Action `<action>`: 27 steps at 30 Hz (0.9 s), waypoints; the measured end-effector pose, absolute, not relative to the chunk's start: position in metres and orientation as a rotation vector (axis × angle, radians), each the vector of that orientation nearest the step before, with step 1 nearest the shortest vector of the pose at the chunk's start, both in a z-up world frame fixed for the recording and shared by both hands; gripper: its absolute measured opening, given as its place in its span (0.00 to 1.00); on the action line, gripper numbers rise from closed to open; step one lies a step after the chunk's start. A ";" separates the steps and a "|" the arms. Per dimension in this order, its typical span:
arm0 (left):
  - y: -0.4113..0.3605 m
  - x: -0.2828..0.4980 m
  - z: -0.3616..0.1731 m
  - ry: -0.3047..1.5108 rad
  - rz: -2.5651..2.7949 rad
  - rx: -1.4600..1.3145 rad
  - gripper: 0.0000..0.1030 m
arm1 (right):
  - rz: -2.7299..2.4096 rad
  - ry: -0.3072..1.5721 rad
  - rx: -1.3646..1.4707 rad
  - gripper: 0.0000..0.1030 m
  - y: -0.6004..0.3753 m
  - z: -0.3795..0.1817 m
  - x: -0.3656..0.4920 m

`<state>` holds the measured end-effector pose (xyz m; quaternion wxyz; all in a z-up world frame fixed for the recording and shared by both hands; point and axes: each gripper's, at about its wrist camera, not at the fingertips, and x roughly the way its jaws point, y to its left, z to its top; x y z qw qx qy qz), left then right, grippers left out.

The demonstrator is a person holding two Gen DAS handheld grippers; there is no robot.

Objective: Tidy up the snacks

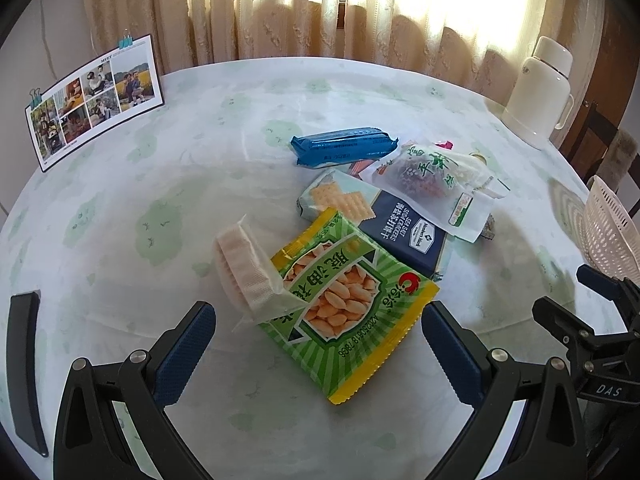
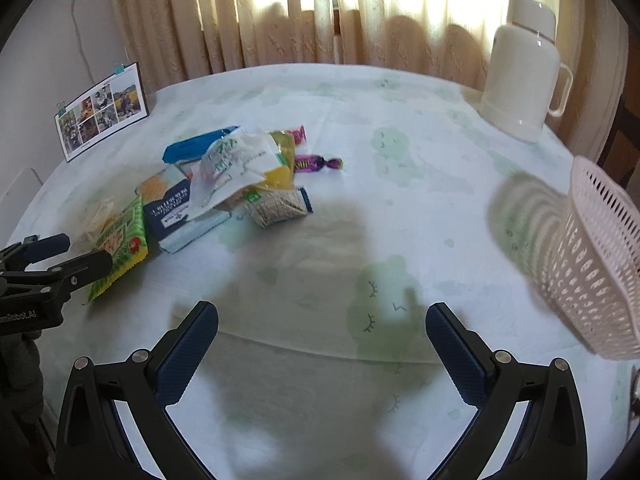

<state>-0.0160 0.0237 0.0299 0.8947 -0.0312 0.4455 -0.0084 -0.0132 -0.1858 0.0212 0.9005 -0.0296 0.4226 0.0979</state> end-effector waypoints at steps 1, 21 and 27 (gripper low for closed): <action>0.023 -0.016 0.030 0.923 -0.016 -0.064 0.99 | 0.201 0.865 -0.069 1.00 -0.184 0.023 -0.014; 0.019 -0.016 0.025 0.921 0.026 -0.026 0.99 | 0.183 0.837 -0.136 1.00 -0.169 0.021 -0.014; 0.016 -0.016 0.027 0.912 0.047 -0.007 0.99 | 0.185 0.835 -0.135 1.00 -0.169 0.021 -0.014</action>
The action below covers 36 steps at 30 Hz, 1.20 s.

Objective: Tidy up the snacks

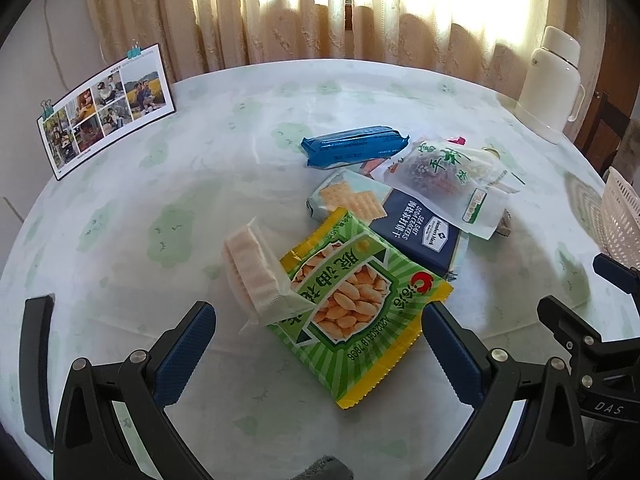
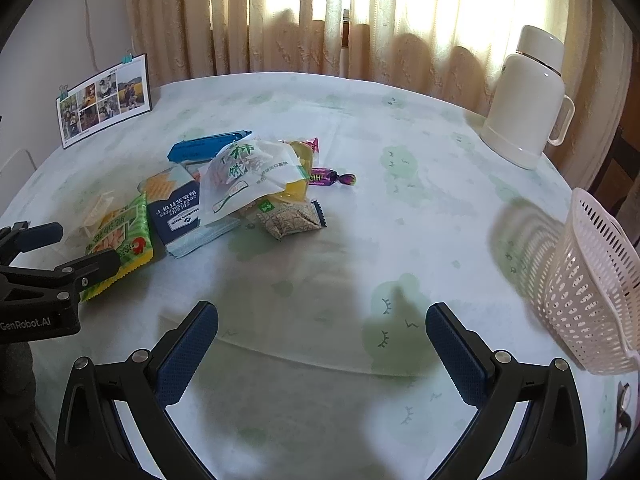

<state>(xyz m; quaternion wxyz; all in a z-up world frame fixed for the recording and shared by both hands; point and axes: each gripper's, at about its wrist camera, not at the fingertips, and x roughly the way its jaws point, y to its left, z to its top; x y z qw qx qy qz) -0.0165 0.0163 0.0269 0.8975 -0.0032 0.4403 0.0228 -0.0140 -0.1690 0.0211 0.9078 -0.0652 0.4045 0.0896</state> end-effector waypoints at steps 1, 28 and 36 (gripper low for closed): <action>0.016 -0.017 0.027 0.911 0.047 -0.005 0.99 | 0.185 0.834 -0.134 1.00 -0.169 0.021 -0.014; 0.026 -0.004 0.018 0.959 -0.001 -0.063 0.99 | 0.266 0.739 -0.103 1.00 -0.162 0.057 0.016; 0.036 -0.003 0.014 0.969 -0.011 -0.093 0.99 | 0.321 0.753 -0.209 1.00 -0.124 0.046 0.058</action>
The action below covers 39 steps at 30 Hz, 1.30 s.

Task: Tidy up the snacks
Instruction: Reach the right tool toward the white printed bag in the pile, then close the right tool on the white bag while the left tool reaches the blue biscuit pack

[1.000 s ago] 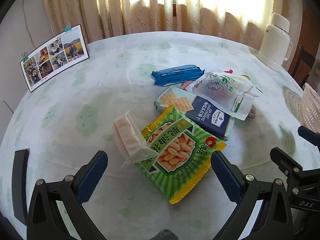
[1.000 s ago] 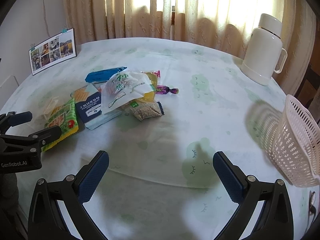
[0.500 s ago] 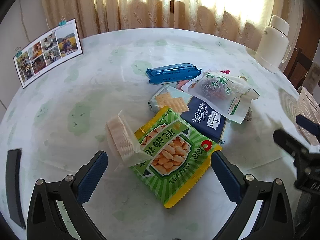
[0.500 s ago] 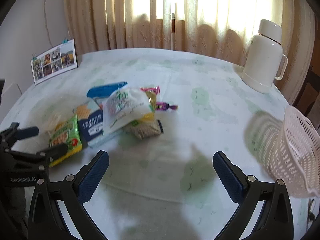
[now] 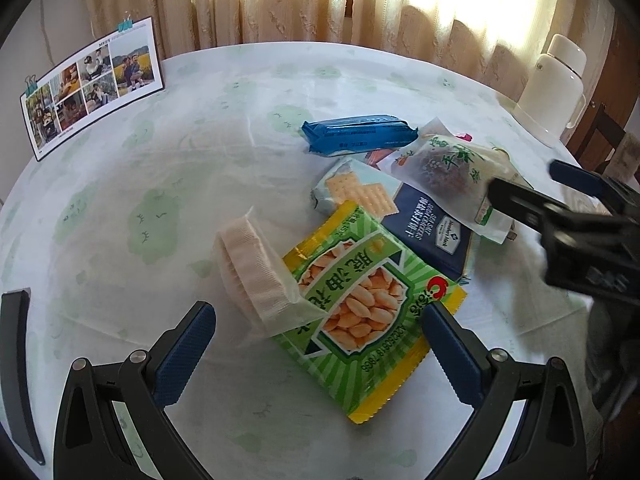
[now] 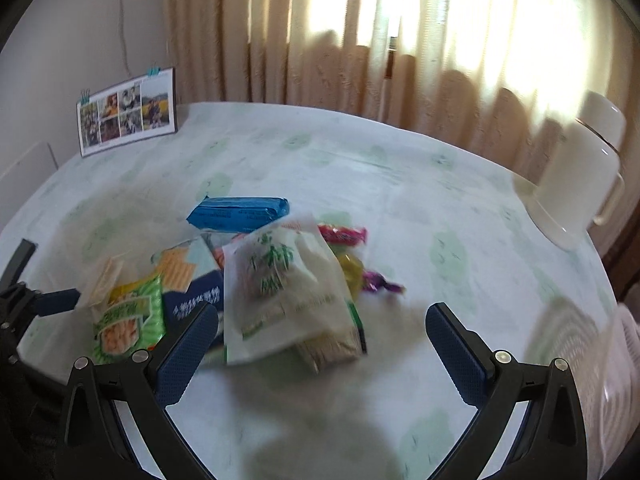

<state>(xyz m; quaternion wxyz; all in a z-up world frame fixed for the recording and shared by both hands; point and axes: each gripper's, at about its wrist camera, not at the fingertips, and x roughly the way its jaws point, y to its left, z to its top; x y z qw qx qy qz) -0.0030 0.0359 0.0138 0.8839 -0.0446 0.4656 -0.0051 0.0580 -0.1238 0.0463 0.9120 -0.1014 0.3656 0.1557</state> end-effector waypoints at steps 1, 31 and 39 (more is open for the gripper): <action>0.037 -0.004 0.014 0.969 -0.010 -0.097 0.99 | 0.327 0.761 -0.217 1.00 -0.120 0.044 0.064; 0.030 0.025 0.013 1.063 -0.026 -0.269 0.99 | 0.289 0.772 -0.104 0.26 -0.149 0.033 0.068; 0.018 0.031 0.012 1.039 0.006 -0.222 0.99 | 0.323 0.777 -0.058 0.22 -0.162 0.033 0.059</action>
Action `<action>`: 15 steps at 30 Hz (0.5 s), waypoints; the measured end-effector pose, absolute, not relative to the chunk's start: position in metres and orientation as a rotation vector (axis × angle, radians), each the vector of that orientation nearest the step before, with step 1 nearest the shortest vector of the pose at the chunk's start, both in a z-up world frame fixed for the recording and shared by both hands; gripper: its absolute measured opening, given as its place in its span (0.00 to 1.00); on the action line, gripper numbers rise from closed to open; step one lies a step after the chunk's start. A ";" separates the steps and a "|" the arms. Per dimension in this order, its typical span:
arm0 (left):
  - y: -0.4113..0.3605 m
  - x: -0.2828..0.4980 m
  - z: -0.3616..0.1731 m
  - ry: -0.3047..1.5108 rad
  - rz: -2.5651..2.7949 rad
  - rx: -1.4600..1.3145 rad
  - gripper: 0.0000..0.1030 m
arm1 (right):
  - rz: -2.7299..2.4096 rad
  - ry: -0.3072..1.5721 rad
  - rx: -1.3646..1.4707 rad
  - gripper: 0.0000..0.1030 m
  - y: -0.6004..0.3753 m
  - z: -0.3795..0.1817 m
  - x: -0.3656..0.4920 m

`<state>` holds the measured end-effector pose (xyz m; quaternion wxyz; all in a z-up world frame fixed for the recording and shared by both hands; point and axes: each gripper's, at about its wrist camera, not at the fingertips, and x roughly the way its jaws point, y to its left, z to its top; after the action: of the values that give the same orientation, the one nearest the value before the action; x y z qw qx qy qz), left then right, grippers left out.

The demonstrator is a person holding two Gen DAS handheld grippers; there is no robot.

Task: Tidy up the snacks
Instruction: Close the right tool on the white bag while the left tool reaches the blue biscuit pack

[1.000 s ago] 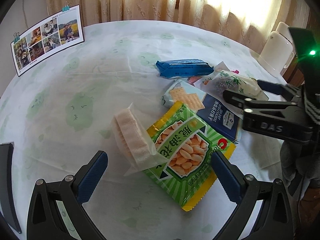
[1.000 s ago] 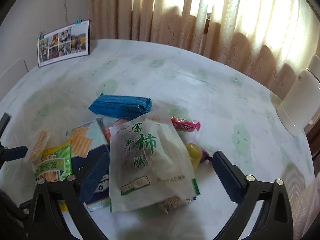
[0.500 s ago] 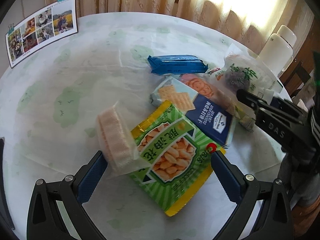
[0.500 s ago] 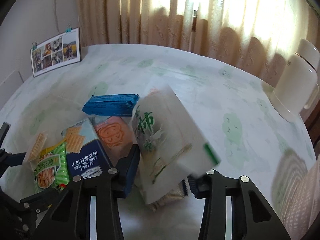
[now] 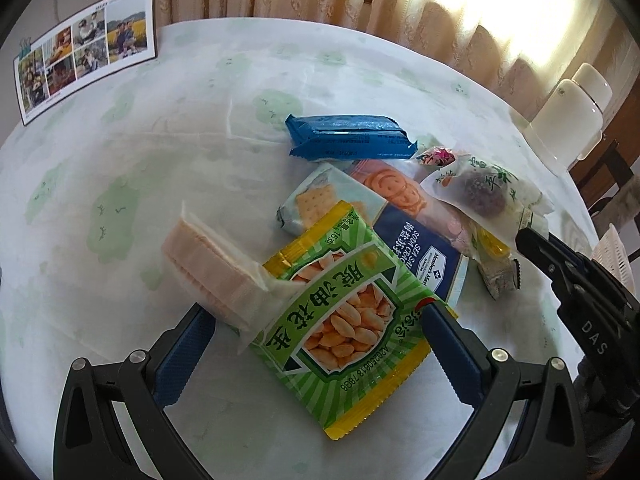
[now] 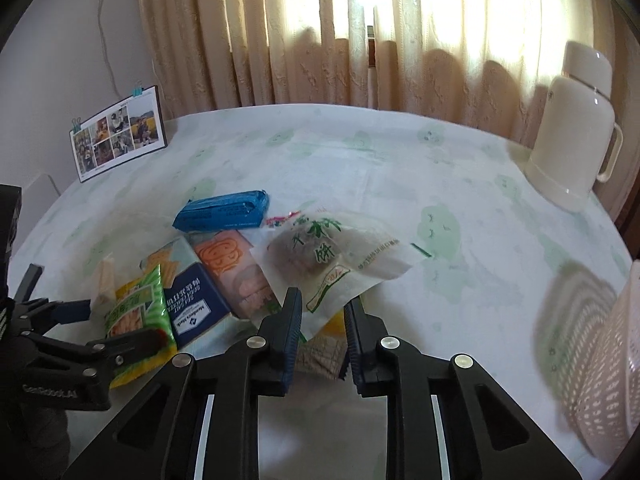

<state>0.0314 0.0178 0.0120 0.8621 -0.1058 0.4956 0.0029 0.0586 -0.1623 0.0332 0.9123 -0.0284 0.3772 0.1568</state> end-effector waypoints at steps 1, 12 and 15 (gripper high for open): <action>0.018 0.033 0.012 1.034 0.004 -0.216 0.99 | 0.326 0.784 -0.045 0.22 -0.165 0.032 0.059; 0.029 0.029 0.018 0.967 0.003 -0.211 0.62 | 0.275 0.773 0.054 0.57 -0.188 0.034 0.061; 0.033 0.026 0.022 0.954 -0.007 -0.206 0.50 | 0.256 0.760 0.068 0.57 -0.194 0.038 0.063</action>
<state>0.0256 0.0329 0.0225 0.8833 -0.0992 0.4583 -0.0033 0.0627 -0.1942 0.0380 0.9201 0.0332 0.3697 0.1247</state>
